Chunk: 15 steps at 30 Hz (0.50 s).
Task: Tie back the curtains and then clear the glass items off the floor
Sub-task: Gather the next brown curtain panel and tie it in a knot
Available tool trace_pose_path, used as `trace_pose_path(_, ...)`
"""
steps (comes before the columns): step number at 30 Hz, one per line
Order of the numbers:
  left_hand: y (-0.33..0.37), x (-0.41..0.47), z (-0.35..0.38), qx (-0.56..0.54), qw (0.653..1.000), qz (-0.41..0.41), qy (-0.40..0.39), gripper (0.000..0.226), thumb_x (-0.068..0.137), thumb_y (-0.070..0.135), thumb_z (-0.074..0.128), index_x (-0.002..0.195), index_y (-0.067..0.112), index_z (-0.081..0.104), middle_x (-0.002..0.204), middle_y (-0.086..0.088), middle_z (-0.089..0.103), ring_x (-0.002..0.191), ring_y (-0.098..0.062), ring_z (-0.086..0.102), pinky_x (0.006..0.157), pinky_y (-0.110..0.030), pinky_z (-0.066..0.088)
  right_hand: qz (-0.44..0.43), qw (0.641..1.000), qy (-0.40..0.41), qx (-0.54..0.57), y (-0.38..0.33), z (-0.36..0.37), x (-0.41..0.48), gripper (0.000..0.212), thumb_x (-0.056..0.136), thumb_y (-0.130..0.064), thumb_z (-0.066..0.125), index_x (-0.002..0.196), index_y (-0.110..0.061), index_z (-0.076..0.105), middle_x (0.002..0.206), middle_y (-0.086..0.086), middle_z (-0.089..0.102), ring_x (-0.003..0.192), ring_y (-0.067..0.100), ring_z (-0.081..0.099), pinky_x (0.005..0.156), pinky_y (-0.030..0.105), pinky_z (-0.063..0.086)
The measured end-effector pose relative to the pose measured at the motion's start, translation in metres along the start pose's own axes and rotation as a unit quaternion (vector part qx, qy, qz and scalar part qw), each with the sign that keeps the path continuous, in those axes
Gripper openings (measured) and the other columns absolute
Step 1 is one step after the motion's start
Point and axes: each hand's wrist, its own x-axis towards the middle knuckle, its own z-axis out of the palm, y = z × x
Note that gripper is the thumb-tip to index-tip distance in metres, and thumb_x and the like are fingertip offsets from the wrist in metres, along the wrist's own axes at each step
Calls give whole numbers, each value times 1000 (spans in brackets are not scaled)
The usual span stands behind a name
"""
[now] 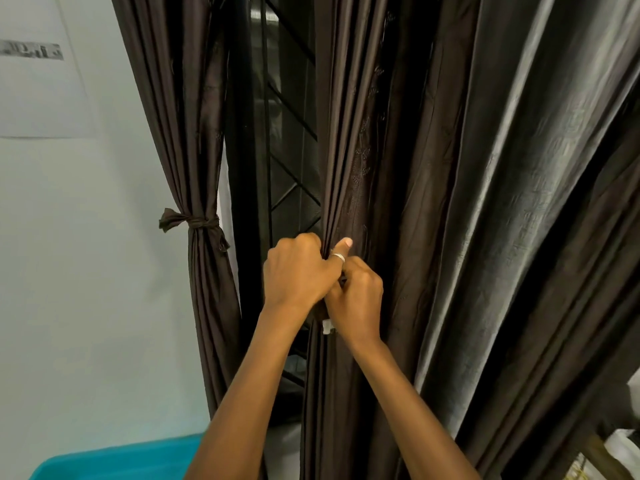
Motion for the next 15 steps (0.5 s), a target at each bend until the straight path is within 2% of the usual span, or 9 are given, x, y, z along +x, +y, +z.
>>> trace_pose_path(2, 4, 2, 2, 15, 1000, -7, 13, 48, 95, 52, 54, 66, 14, 52, 64, -4, 60, 66, -27, 64, 58, -37, 51, 4, 1000, -4, 3, 1, -1, 0, 21, 94, -7, 64, 75, -14, 67, 68, -5, 56, 55, 7, 48, 53, 14, 32)
trace_pose_path(4, 8, 2, 4, 25, 1000, -4, 15, 39, 98, 43, 54, 70, 15, 50, 69, -5, 60, 71, -30, 64, 56, -35, 44, 6, 1000, -6, 13, 3, -3, 1, 22, 97, -10, 64, 75, -14, 69, 70, -5, 58, 56, 8, 53, 52, 14, 35)
trace_pose_path(6, 12, 2, 5, 36, 999, 4, 13, 35, 99, 40, 53, 74, 15, 54, 72, -6, 60, 74, -30, 65, 57, -34, 40, 2, 1000, -7, 19, 4, -5, 2, 24, 98, -12, 64, 75, -13, 70, 69, -4, 59, 57, 9, 54, 52, 14, 36)
trace_pose_path(11, 13, 3, 9, 56, 998, 24, 19, 35, 101, 38, 52, 85, 10, 64, 78, -9, 66, 74, -29, 67, 59, -34, 47, -6, 1000, -24, 17, 7, -11, 7, 23, 98, -10, 64, 76, -15, 71, 70, -9, 57, 59, 6, 54, 54, 13, 37)
trace_pose_path(13, 10, 4, 9, 57, 998, 27, 20, 35, 101, 38, 52, 86, 10, 64, 78, -9, 66, 74, -30, 67, 59, -36, 49, -23, 998, -63, 22, 7, -16, 9, 16, 96, -8, 63, 89, -15, 75, 76, -9, 60, 65, 4, 58, 58, 13, 41)
trace_pose_path(15, 3, 7, 8, 47, 998, 22, 19, 35, 100, 39, 52, 81, 12, 61, 76, -10, 65, 75, -32, 66, 59, -37, 47, -38, 991, -127, 16, 6, -24, 14, 26, 95, -6, 62, 114, -17, 76, 90, -5, 68, 78, 5, 64, 68, 12, 48)
